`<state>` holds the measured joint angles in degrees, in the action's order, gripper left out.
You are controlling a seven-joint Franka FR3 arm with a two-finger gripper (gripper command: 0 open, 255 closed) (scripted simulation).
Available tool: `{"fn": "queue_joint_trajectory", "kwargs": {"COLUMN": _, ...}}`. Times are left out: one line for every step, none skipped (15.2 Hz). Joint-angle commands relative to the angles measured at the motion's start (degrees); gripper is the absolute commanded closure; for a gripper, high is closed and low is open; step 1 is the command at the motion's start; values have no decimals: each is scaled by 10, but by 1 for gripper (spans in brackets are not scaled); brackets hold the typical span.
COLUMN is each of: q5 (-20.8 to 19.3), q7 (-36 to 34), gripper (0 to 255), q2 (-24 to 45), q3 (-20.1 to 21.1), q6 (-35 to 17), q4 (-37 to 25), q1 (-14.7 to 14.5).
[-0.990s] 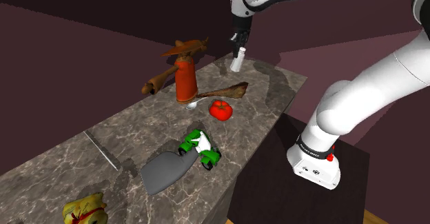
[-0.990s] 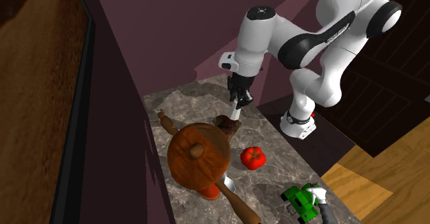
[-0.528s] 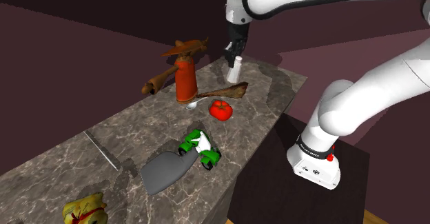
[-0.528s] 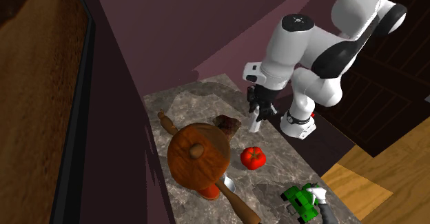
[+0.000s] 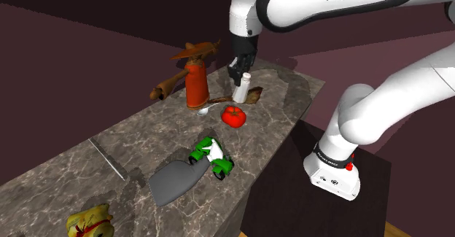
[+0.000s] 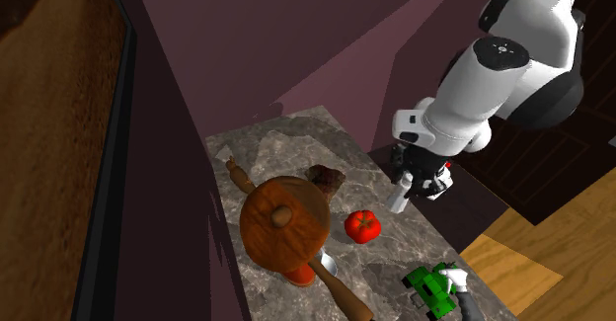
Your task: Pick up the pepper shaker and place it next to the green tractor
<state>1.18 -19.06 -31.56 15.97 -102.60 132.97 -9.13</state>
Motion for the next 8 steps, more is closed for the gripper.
{"fn": "queue_joint_trajectory", "kwargs": {"q5": 11, "q7": -29, "gripper": 255, "q2": 1, "q3": 23, "q6": 6, "q4": -6, "q1": -11}}
{"fn": "queue_joint_trajectory", "kwargs": {"q5": 16, "q7": -43, "gripper": 255, "q2": 4, "q3": 34, "q6": 8, "q4": -10, "q1": -15}}
{"fn": "queue_joint_trajectory", "kwargs": {"q5": 21, "q7": -57, "gripper": 255, "q2": 7, "q3": 46, "q6": 10, "q4": -16, "q1": -20}}
{"fn": "queue_joint_trajectory", "kwargs": {"q5": 26, "q7": -72, "gripper": 255, "q2": 11, "q3": 57, "q6": 12, "q4": -21, "q1": -24}}
{"fn": "queue_joint_trajectory", "kwargs": {"q5": 30, "q7": -86, "gripper": 255, "q2": 16, "q3": 69, "q6": 13, "q4": -28, "q1": -28}}
{"fn": "queue_joint_trajectory", "kwargs": {"q5": 34, "q7": -101, "gripper": 255, "q2": 21, "q3": 81, "q6": 15, "q4": -34, "q1": -32}}
{"fn": "queue_joint_trajectory", "kwargs": {"q5": 38, "q7": -115, "gripper": 255, "q2": 28, "q3": 93, "q6": 17, "q4": -42, "q1": -36}}
{"fn": "queue_joint_trajectory", "kwargs": {"q5": 41, "q7": -130, "gripper": 255, "q2": 34, "q3": 105, "q6": 18, "q4": -50, "q1": -39}}
